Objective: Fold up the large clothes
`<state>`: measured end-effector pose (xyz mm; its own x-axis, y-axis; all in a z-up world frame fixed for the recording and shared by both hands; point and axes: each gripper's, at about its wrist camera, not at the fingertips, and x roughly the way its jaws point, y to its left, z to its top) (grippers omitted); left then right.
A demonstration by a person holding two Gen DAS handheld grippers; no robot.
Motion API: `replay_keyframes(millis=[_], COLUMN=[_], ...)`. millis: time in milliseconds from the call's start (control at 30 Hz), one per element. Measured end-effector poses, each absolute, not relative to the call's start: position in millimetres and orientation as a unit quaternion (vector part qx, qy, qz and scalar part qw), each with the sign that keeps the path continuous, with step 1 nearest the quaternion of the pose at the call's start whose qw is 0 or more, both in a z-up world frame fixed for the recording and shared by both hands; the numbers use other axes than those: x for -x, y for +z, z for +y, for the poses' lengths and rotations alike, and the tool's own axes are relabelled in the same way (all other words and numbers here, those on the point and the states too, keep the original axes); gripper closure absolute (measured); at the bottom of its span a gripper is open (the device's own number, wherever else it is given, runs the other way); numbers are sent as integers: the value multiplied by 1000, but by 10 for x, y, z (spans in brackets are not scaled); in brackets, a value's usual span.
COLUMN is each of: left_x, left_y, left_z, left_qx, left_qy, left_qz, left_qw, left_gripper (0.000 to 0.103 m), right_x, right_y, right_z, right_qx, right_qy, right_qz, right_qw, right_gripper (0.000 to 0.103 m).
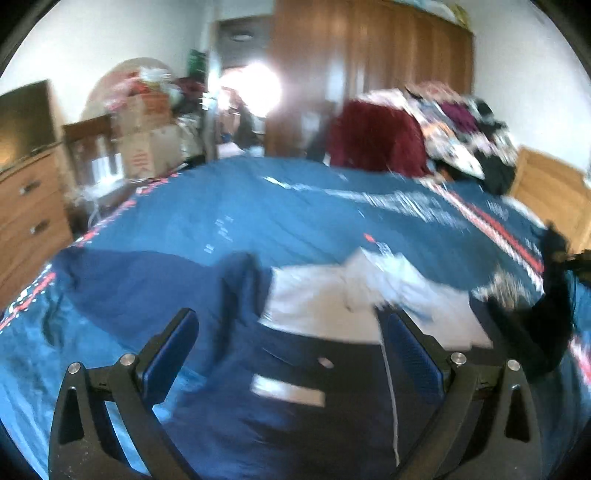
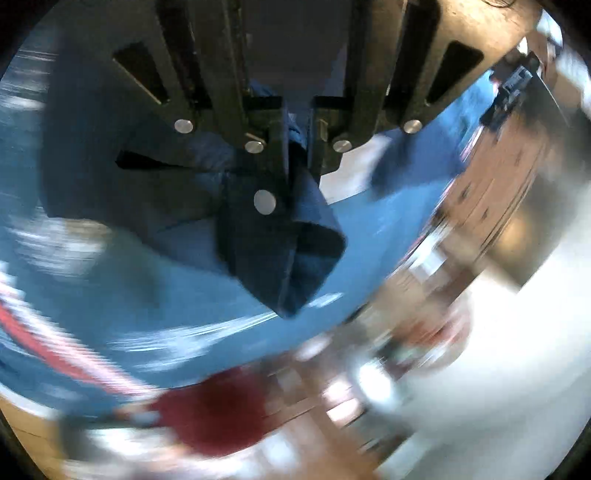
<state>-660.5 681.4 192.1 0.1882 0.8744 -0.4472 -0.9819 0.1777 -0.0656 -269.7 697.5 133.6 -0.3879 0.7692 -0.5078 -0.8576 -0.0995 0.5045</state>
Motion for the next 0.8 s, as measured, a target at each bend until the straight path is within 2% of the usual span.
replay_keyframes(millis=[133, 167, 233, 300, 367, 500, 600, 667, 733, 800], left_x=[6963, 7038, 7189, 7317, 7427, 7393, 7033, 6817, 6671, 6778], left_y=[2038, 2028, 1960, 1851, 1692, 1255, 984, 836, 772, 822], left_z=[6830, 6843, 6903, 6965, 7016, 7177, 7340, 7499, 7639, 7696], left_qx=[162, 161, 164, 170, 183, 242, 279, 304, 314, 328], left_qy=[642, 645, 648, 648, 644, 591, 521, 491, 486, 509], left_qz=[149, 153, 168, 181, 192, 228, 256, 268, 272, 243], left_qw=[735, 731, 725, 720, 718, 735, 765, 771, 769, 758], left_gripper=[0, 0, 0, 0, 0, 2, 9, 18, 42, 41], right_x=[3994, 4125, 4222, 4029, 3638, 2789, 2511, 2496, 2583, 2725], right_y=[988, 894, 771, 739, 626, 354, 190, 197, 265, 297], right_z=[7528, 7487, 7332, 7099, 6799, 6313, 6059, 5941, 5892, 5861], right_qx=[147, 163, 169, 153, 138, 112, 107, 103, 107, 125], right_qy=[776, 773, 771, 769, 749, 682, 652, 651, 661, 675], right_qz=[389, 391, 396, 397, 394, 434, 458, 461, 450, 437], right_qw=[475, 473, 469, 476, 514, 578, 595, 594, 591, 582], right_gripper=[88, 83, 81, 63, 51, 49, 49, 49, 48, 45])
